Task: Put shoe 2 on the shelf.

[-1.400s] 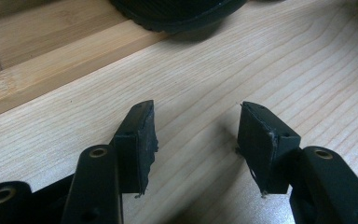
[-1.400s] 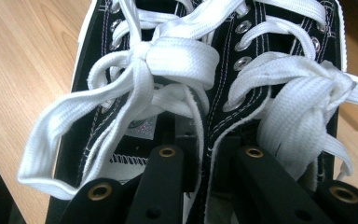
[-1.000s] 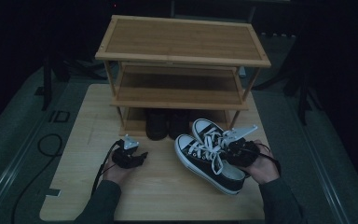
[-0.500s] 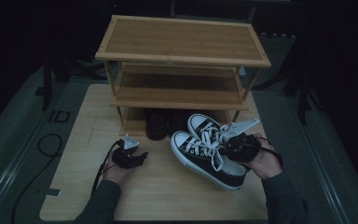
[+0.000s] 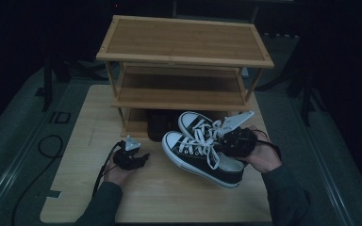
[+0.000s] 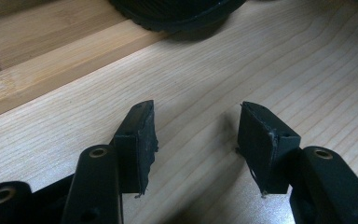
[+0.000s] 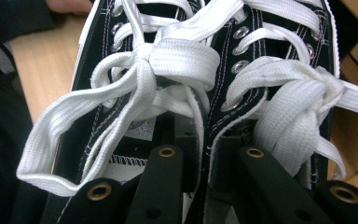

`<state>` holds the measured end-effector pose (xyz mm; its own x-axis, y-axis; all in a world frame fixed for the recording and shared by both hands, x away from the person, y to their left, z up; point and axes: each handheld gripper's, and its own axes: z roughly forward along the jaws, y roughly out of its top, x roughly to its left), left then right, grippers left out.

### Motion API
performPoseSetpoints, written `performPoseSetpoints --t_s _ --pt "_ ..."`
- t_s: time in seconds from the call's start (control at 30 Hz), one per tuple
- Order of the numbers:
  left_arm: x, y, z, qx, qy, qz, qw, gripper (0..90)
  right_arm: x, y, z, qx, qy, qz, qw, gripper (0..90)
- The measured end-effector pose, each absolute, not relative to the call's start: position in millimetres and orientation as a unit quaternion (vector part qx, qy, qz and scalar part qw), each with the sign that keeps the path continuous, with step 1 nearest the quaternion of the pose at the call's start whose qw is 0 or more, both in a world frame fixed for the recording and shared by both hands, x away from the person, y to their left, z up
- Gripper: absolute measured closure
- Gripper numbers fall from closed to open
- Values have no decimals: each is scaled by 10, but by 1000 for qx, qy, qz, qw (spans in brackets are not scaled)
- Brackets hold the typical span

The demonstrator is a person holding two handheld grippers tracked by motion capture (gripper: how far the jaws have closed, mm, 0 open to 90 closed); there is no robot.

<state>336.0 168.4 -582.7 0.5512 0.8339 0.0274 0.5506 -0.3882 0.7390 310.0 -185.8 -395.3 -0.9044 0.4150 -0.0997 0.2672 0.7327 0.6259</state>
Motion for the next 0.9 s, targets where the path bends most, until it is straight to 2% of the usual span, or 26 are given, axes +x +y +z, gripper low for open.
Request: performPoseSetpoints --t_s 0.27,0.53,0.9 --pt "3359 1685 -5828 808 428 203 350 471 3070 -1733 -3716 160 921 340 106 846" --pt "3358 1684 -5829 808 429 203 351 471 3103 -1664 -3479 162 916 342 134 846" --pt "3360 1687 -5827 809 427 202 350 471 3434 -1640 -3370 197 908 335 157 846"
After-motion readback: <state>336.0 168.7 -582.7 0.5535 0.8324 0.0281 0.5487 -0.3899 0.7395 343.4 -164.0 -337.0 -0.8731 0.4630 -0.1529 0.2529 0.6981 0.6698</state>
